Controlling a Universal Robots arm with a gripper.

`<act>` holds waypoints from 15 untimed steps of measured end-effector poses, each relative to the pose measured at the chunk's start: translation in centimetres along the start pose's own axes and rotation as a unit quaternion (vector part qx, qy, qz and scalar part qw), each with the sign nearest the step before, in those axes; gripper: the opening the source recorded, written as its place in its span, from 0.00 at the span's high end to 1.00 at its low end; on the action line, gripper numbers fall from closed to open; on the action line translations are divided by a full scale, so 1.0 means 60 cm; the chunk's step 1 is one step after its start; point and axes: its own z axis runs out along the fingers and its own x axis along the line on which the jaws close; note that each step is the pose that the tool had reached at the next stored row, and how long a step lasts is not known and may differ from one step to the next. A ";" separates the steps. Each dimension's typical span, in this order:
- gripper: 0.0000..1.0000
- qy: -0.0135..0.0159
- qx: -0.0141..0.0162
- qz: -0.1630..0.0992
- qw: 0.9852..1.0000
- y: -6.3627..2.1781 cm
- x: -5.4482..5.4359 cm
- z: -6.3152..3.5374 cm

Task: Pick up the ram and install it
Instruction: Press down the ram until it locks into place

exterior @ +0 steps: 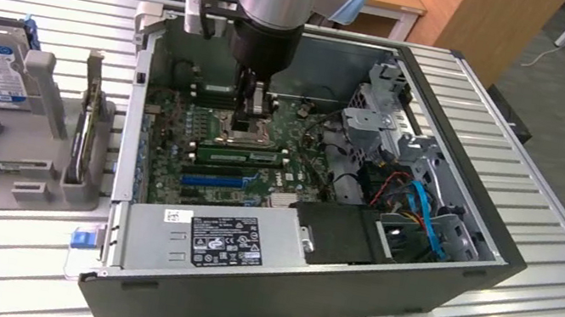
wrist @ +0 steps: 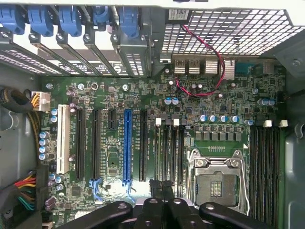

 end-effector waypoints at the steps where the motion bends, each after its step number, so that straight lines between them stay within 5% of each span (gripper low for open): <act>1: 0.89 0.000 0.000 0.000 1.000 0.000 0.000 0.000; 6: 0.89 0.000 0.000 0.000 1.000 -0.009 0.000 0.000; 15: 0.89 0.000 0.000 -0.001 1.000 -0.075 0.000 -0.002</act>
